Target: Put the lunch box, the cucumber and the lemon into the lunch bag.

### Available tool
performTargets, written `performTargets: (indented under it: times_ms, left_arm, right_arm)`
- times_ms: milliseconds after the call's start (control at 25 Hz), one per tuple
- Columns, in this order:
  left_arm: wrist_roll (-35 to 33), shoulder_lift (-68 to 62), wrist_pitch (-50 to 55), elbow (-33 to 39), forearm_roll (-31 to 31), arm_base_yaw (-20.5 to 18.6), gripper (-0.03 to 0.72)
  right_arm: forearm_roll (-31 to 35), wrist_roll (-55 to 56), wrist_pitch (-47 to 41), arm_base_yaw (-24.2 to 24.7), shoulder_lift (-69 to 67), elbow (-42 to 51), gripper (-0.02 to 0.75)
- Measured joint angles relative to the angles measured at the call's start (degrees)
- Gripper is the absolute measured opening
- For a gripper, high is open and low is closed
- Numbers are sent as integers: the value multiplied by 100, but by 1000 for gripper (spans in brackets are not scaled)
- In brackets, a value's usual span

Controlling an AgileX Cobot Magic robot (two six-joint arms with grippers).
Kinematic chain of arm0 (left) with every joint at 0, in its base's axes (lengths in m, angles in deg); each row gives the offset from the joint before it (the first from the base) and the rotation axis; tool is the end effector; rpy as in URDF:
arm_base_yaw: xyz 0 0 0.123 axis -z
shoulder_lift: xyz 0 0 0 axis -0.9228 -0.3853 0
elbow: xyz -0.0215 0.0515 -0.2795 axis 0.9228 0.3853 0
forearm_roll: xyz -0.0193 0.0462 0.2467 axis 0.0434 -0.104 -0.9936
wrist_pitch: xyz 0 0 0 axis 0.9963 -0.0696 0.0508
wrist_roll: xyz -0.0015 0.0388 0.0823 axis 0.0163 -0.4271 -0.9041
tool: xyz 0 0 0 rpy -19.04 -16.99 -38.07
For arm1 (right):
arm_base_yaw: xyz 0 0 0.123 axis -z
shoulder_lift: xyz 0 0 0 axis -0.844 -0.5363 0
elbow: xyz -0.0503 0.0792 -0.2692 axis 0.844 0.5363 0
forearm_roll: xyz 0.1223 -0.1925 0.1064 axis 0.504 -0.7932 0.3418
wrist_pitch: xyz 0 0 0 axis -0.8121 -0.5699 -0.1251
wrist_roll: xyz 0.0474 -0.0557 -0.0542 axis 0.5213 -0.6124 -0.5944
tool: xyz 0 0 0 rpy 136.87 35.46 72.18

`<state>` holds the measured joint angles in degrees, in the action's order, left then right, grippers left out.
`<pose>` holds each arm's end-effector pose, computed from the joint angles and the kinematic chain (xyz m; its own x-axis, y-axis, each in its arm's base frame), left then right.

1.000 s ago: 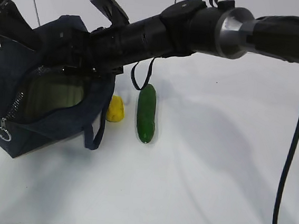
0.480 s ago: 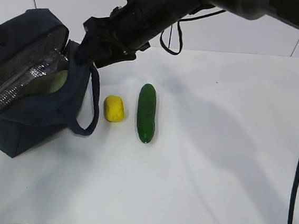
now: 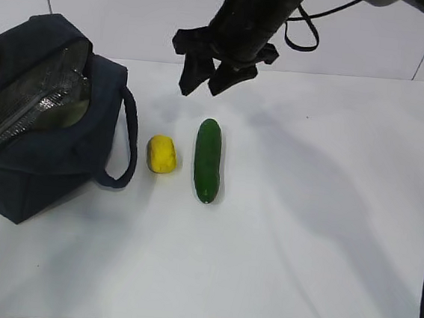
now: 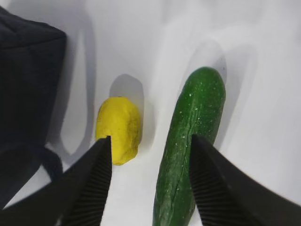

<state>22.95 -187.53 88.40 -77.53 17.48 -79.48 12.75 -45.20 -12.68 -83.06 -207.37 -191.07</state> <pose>0.3627 0.0173 0.2887 -0.9266 -0.0446 -0.3735 0.1903 0.8009 -0.5677 0.4317 0.2388 0.2792 -0.7876 -0.4295 -0.4418 -0.5741 0.7719 0.2730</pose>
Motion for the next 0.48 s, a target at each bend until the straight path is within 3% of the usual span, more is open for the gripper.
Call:
performTargets:
  times_ms: [200,480]
  left_arm:
    - [0,0,0,0,0,0,-13]
    - [2,0,0,0,0,0,-13]
  right_arm:
    - [-609,1644,316,28,-95,0,426]
    - [-704,2236,378,28,-498,0,447]
